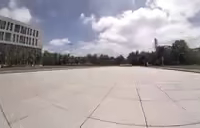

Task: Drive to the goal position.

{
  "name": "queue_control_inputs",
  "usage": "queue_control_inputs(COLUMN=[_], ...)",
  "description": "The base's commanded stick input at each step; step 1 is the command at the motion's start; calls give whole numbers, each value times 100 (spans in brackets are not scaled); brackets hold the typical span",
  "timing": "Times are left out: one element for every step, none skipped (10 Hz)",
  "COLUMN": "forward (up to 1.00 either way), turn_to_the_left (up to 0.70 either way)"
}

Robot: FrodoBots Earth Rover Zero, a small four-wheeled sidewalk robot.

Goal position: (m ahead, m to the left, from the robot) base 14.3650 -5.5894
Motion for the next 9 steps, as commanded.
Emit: queue_control_inputs(forward=[100, 100, 100, 100, 100, 100, 100, 100, 100], turn_to_the_left=[0, -2, -8, -19, -20, -19, -19, -18, -7])
